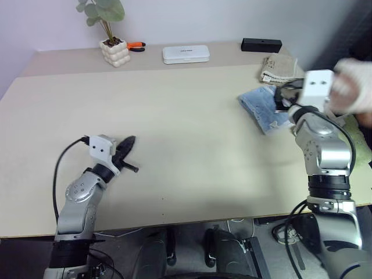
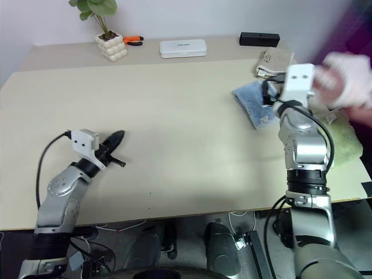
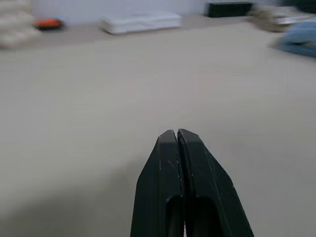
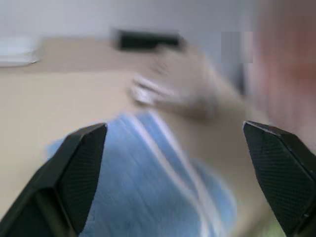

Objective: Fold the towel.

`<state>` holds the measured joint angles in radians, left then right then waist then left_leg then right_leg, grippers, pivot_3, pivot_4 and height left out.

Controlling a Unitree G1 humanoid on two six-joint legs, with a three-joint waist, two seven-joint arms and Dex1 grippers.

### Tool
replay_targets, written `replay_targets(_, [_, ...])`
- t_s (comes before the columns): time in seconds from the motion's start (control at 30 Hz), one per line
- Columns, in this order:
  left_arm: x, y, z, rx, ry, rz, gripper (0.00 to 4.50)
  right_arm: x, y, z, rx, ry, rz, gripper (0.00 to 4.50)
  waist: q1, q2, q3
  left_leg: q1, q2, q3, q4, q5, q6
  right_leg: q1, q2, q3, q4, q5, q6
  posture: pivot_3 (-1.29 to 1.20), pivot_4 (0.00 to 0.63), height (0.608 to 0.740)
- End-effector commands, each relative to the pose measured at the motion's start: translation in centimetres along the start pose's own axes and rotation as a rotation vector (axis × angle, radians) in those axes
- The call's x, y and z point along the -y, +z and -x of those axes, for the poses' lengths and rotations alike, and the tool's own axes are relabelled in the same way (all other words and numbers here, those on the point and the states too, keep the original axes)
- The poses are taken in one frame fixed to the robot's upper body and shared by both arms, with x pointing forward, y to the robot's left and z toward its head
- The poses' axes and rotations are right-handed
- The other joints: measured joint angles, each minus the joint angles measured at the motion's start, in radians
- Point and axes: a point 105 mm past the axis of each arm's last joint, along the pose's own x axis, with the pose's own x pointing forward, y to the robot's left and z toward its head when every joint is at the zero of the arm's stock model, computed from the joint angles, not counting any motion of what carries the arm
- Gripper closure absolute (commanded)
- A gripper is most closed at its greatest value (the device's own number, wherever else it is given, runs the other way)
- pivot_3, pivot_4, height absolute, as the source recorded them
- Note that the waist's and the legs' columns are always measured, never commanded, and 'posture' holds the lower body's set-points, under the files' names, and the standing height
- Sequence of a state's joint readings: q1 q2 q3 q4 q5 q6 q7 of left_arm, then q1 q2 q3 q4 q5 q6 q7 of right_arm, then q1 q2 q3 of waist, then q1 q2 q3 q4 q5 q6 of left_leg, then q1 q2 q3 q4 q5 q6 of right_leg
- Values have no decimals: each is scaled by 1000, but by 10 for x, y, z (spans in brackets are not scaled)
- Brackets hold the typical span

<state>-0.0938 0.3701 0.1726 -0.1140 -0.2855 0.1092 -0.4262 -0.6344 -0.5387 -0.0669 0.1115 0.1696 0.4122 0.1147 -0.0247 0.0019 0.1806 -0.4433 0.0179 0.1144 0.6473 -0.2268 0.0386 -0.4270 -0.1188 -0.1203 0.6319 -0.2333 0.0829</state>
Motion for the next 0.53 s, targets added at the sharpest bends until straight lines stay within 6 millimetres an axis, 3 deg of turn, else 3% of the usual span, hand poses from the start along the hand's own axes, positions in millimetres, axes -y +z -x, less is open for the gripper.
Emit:
replay_targets(0.03, [-10, 16, 2, 59, 73, -65, 4500, -56, 19, 5, 136, 320, 151, 35, 4, 0, 0, 0, 0, 0, 0, 0, 0, 0, 0, 0, 0, 0, 0, 0, 150, 733])
replay_targets(0.13, [-13, 18, 7, 69, 109, -76, 4500, -87, 16, 10, 176, 474, 170, 35, 13, 0, 0, -1, 0, 0, 1, 0, 0, 0, -1, 0, 0, 0, 0, 0, 150, 733])
replay_targets(0.2, [-11, 18, 10, 69, 115, -67, 4500, -97, 16, 10, 193, 513, 136, 35, 16, -1, 0, -1, -1, 0, 2, 0, 0, 1, -1, -1, 0, 0, 0, 0, 150, 733])
replay_targets(0.53, [-10, 18, 28, 50, 137, -55, 4500, -128, 7, 15, 164, 700, 21, 35, 12, -1, 0, -1, -1, 0, 3, 0, 0, 1, -2, -1, -1, 0, 0, 0, 150, 733])
